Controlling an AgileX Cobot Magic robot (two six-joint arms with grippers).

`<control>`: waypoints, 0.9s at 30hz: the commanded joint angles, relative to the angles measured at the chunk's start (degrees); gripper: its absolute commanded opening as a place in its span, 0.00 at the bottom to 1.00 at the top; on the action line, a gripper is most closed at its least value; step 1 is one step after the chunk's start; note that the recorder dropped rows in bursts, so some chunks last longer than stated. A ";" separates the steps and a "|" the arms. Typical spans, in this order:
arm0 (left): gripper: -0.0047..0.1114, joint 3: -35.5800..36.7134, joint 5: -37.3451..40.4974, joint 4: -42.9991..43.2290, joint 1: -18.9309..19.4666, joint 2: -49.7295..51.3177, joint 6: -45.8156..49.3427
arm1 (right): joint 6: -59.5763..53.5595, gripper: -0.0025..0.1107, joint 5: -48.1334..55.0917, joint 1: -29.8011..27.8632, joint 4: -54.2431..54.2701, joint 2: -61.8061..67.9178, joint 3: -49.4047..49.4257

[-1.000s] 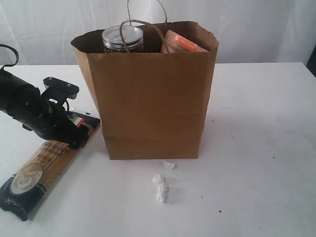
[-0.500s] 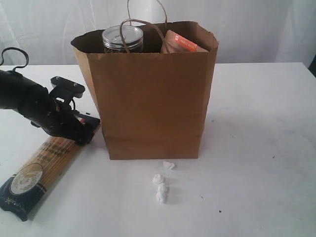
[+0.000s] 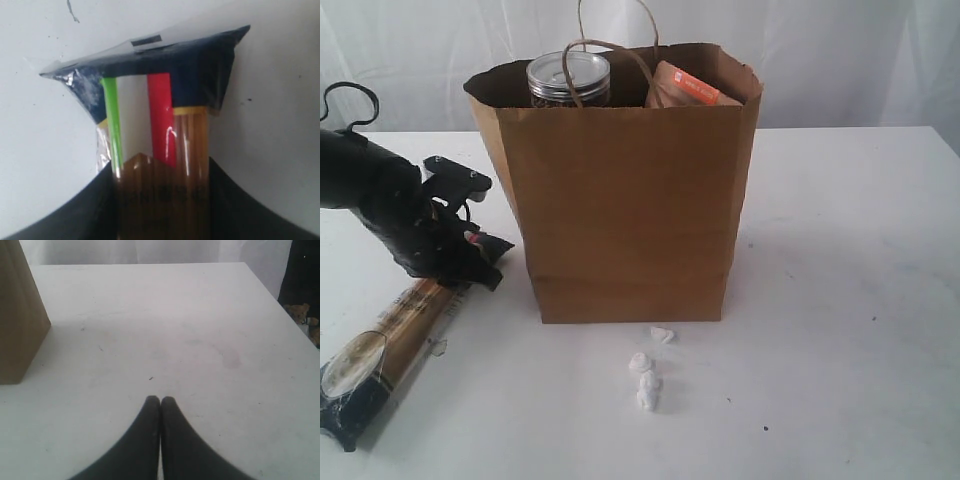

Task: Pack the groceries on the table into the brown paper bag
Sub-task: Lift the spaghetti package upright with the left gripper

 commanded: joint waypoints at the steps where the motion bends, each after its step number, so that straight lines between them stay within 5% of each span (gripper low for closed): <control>1: 0.04 1.05 8.40 -0.65 0.33 -1.35 0.39 | -0.41 0.02 -0.39 0.04 0.22 -0.25 -0.12; 27: 0.04 1.16 13.52 -1.06 0.33 -21.62 0.39 | -0.41 0.02 -0.39 0.04 0.22 -0.25 -0.12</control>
